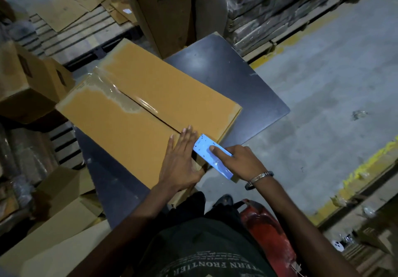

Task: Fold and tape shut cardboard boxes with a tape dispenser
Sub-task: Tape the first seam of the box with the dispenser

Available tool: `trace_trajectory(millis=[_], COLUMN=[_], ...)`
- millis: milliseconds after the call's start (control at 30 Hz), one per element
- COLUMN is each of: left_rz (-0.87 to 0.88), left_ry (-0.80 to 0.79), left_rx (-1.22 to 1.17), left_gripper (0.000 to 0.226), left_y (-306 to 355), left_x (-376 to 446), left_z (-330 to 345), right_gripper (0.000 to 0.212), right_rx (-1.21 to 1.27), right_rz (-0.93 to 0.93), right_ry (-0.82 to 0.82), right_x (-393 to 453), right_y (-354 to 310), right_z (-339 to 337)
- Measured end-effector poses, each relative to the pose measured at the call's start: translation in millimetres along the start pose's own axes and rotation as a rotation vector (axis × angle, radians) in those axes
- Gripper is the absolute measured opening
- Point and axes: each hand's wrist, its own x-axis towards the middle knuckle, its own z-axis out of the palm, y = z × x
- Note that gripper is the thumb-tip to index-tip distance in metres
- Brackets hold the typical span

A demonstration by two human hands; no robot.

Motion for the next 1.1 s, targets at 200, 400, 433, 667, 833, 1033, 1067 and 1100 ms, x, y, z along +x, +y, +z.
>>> trace_trajectory(millis=[200,400,433,667,833,1033,1067,1100], left_rz=[-0.027,-0.025,-0.027,0.0,0.206,0.143,0.143,0.144], left_ry=[0.006,-0.004,-0.001,0.031,0.007,0.037,0.042,0.045], left_rx=[0.009,0.1,0.115,0.12,0.089,0.087,0.085,0.081], left_gripper=[0.107,0.097,0.096,0.094,0.081,0.068,0.067,0.067], left_y=[-0.6,1.2,1.5,3.1,4.8,10.1,10.4,10.5], left_x=[-0.8,-2.4,-2.2,-2.0,-7.1,-9.2,-9.5,-10.0], left_z=[4.9,3.7,4.0,0.9,0.3,9.1,9.8,10.3], right_gripper=[0.074,0.069,0.069,0.067,0.067,0.069,0.069,0.069], right_rx=[0.032,0.029,0.037,0.063,0.06,0.091,0.09,0.093], right_rz=[0.061,0.073,0.067,0.037,0.055,0.06,0.063,0.071], right_ry=[0.008,0.032,0.038,0.032,0.047,0.014,0.009,0.004], right_x=[-18.2,-56.6,-61.7,-67.0,-38.0,-8.7,-4.6,-0.6], right_y=[13.5,44.7,50.5,80.4,88.1,81.4,80.5,80.5], right_z=[-13.8,-22.8,-25.7,-24.1,-2.9,14.8,16.9,18.5])
